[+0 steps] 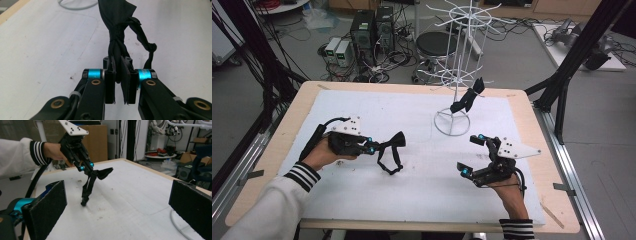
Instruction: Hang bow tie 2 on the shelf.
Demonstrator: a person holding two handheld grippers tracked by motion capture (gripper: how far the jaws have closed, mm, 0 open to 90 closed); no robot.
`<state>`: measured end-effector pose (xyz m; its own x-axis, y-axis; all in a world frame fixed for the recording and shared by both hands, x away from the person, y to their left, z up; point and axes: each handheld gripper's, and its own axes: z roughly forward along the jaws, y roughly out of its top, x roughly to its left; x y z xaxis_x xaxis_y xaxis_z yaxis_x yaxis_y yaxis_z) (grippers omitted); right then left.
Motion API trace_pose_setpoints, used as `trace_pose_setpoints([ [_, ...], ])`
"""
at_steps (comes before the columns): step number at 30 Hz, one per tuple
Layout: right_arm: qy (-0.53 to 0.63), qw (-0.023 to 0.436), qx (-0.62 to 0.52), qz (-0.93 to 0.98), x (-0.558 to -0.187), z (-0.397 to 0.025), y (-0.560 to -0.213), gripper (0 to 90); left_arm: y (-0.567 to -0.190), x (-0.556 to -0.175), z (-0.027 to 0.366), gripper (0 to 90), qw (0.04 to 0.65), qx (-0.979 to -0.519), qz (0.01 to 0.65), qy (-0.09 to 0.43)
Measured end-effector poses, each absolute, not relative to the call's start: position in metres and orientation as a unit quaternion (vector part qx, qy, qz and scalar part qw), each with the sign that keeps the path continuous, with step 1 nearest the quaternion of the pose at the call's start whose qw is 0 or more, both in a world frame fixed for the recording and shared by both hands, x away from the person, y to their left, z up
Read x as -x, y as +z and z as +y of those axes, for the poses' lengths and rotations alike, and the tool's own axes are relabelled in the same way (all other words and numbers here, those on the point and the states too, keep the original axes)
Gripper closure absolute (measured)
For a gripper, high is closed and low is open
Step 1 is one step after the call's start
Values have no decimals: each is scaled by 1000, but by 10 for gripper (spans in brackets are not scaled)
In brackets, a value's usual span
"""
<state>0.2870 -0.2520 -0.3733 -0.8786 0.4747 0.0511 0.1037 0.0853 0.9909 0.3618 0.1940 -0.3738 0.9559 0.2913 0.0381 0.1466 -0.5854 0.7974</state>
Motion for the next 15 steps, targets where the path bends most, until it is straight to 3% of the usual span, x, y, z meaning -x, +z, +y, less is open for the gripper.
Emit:
trace_pose_setpoints([
  [15,643,117,-181,734,-302,-233,-349,7,-365,-356,183,822,478,-868,109,80],
])
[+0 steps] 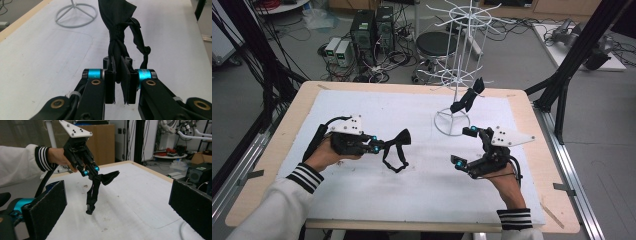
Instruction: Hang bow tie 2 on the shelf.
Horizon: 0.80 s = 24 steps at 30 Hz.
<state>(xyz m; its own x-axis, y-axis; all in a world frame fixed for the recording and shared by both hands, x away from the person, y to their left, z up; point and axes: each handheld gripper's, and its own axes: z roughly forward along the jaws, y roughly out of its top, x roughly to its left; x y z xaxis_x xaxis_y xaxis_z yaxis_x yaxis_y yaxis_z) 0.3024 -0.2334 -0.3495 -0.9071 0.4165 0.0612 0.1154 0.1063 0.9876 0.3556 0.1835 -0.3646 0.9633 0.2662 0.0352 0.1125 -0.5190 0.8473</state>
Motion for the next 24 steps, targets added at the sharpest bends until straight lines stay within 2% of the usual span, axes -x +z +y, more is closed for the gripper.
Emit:
trace_pose_setpoints([
  [13,628,108,-167,752,-314,-213,-335,7,-352,-353,172,821,499,-857,93,84],
  [24,615,81,-170,766,-322,-201,-327,8,-340,-349,156,820,519,-848,69,83],
])
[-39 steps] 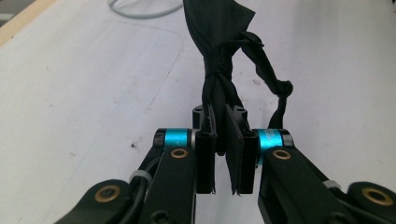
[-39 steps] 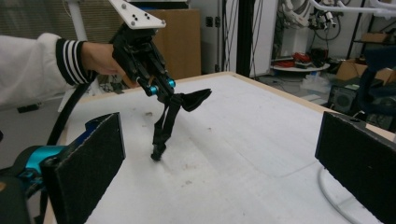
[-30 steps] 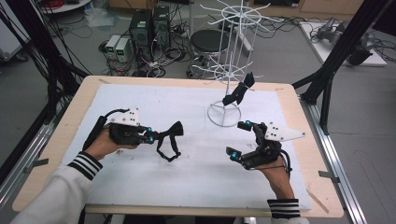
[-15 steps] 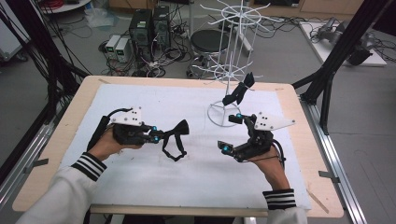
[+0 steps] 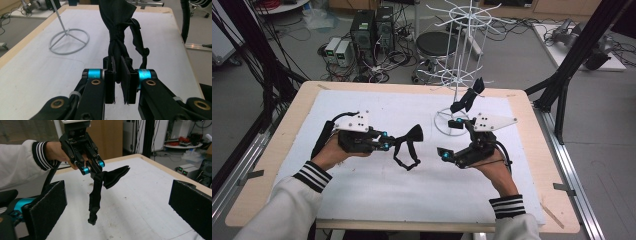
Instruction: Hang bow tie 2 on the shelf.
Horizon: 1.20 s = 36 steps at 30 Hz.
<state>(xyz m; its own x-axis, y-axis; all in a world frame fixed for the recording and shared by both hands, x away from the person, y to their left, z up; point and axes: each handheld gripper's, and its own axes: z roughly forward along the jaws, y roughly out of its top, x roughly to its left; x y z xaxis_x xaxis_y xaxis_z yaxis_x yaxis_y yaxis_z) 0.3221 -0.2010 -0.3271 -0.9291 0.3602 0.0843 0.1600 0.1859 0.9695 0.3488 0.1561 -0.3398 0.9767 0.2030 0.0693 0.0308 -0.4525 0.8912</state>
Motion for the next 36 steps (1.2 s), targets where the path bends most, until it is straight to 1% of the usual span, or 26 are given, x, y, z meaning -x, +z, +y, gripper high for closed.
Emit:
trace_pose_setpoints([
  [15,587,68,-160,791,-328,-184,-325,14,-336,-346,144,820,532,-841,53,79],
  [22,583,55,-147,797,-331,-173,-324,57,-334,-343,142,820,536,-839,46,80],
  [24,582,46,-146,798,-331,-170,-323,87,-334,-342,141,820,535,-840,44,79],
  [26,582,43,-141,800,-331,-167,-323,154,-333,-342,140,820,538,-838,43,78],
  [28,579,43,-139,802,-332,-165,-323,157,-333,-341,140,820,539,-838,42,76],
  [29,579,39,-139,802,-332,-163,-323,193,-333,-340,140,820,540,-837,41,77],
  [32,577,38,-136,804,-332,-161,-324,221,-332,-340,140,820,539,-838,40,77],
  [36,578,33,-132,804,-332,-159,-324,310,-332,-340,140,820,539,-838,39,77],
])
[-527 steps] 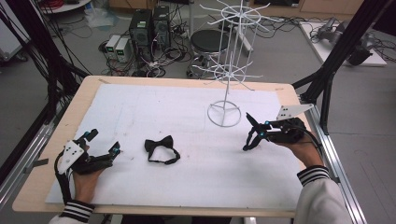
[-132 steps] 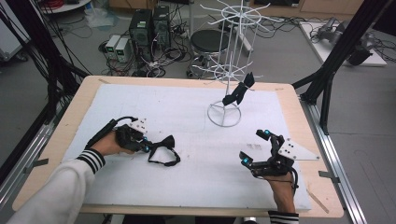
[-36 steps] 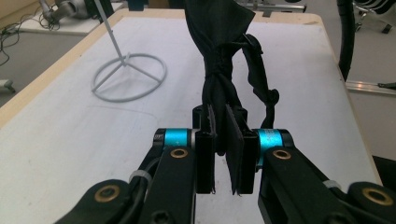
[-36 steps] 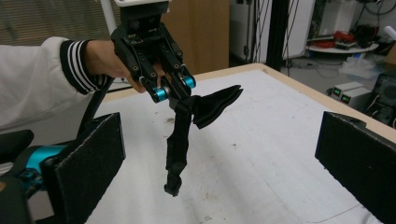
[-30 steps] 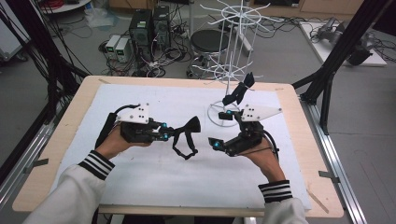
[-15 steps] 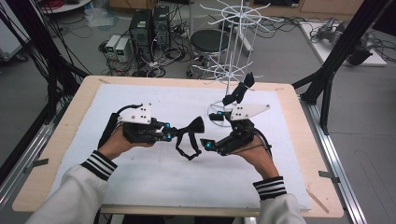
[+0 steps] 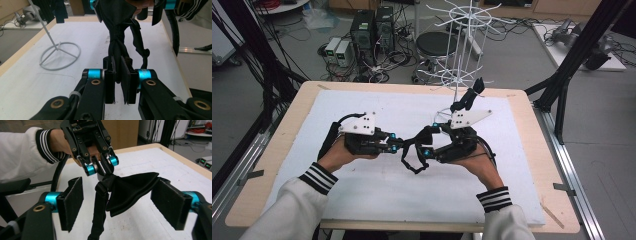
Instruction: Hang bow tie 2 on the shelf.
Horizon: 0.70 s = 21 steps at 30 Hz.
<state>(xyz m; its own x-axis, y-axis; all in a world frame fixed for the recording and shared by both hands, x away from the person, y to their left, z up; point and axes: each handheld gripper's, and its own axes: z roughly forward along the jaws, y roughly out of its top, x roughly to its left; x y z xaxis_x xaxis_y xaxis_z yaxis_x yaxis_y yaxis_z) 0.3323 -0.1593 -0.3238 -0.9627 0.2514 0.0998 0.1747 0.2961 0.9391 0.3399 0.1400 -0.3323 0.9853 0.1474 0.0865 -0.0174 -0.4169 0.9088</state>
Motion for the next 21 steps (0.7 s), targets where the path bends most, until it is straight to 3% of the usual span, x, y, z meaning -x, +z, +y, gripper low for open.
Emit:
trace_pose_setpoints([
  [6,586,38,-136,798,-332,-160,-322,398,-332,-340,141,820,541,-837,39,78],
  [21,594,32,-157,788,-332,-163,-320,826,-332,-341,142,819,542,-835,41,84],
])
